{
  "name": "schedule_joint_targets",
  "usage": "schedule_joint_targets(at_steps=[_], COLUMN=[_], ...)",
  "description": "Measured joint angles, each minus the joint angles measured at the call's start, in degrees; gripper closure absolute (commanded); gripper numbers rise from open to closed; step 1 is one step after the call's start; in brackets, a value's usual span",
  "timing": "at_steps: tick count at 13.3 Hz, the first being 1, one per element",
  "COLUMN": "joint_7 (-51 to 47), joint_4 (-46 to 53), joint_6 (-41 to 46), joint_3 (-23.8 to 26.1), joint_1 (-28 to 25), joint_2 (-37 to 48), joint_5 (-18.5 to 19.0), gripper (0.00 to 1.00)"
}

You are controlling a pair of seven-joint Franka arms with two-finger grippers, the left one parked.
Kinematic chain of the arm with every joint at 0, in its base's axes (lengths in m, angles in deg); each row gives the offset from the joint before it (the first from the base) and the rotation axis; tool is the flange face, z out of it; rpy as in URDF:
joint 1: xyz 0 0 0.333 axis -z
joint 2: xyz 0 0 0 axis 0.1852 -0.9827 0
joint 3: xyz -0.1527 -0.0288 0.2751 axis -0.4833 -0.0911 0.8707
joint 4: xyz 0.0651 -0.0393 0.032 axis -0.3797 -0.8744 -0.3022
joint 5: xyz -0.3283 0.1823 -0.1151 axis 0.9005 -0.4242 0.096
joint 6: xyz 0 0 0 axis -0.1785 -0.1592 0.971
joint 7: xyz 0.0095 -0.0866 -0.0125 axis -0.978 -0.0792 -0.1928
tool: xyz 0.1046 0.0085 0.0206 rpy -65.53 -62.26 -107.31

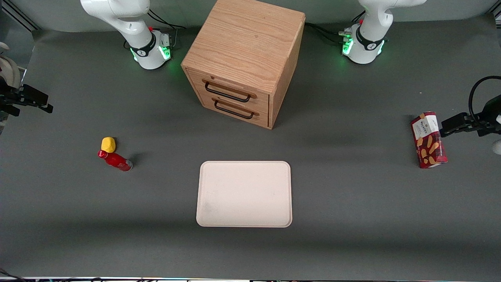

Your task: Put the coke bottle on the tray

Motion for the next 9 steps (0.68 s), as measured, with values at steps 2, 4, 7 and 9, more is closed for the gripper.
schedule_joint_targets(at_steps=[2,4,7,9], joint_7=[0.2,0.5,0.6,0.7], joint_4=[0.0,0.0,-0.4,-2.6], joint_6=[0.0,-0.3,-1.0,-3.2], joint_3=[0.0,0.0,0.0,0.0], joint_1=[0.0,0.0,0.0,0.0], joint_2=[0.0,0.0,0.0,0.0], joint_5=[0.0,0.0,0.0,0.0], gripper=[0.0,0.0,0.0,0.0])
